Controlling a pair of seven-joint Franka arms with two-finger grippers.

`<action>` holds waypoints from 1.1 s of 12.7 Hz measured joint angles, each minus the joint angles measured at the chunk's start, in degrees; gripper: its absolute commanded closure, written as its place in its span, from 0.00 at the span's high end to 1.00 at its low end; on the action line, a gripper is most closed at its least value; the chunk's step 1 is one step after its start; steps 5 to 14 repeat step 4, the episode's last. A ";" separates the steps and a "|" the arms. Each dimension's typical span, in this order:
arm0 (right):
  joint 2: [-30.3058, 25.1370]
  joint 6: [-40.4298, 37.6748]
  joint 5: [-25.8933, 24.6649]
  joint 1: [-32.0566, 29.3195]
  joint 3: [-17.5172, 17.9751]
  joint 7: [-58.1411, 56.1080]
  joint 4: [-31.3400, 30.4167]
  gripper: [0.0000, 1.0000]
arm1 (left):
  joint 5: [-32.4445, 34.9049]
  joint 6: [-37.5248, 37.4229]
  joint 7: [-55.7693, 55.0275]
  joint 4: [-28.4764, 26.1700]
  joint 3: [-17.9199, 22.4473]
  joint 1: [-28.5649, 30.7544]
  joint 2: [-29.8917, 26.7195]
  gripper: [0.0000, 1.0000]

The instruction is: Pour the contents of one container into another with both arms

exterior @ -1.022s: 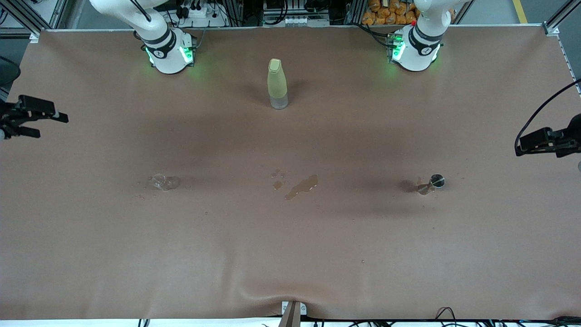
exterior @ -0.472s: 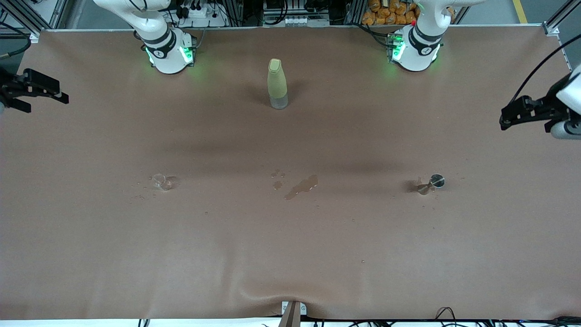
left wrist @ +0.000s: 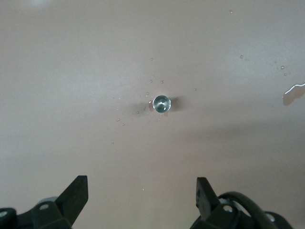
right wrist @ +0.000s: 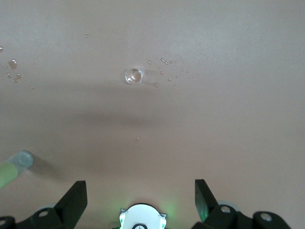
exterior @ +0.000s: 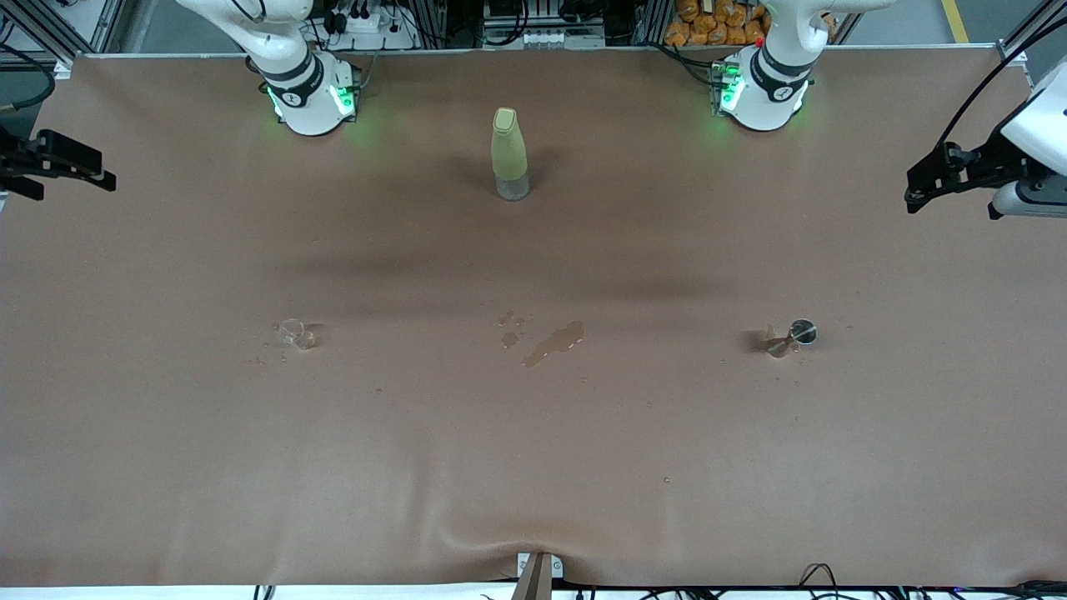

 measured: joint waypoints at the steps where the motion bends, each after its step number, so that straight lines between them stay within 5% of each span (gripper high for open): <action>1: -0.01 0.92 -0.10 0.07 -0.63 0.04 -0.63 1.00 | -0.07 0.00 0.43 0.00 0.05 0.00 0.00 1.00; 4: -0.02 3.37 -0.10 2.24 -4.10 0.04 -2.00 1.00 | -0.46 -0.02 0.90 0.02 0.12 0.00 0.00 1.00; 14: -0.02 3.37 -0.10 2.24 -4.10 0.04 -2.00 1.00 | -0.46 -0.02 0.90 0.02 0.12 0.00 0.00 1.00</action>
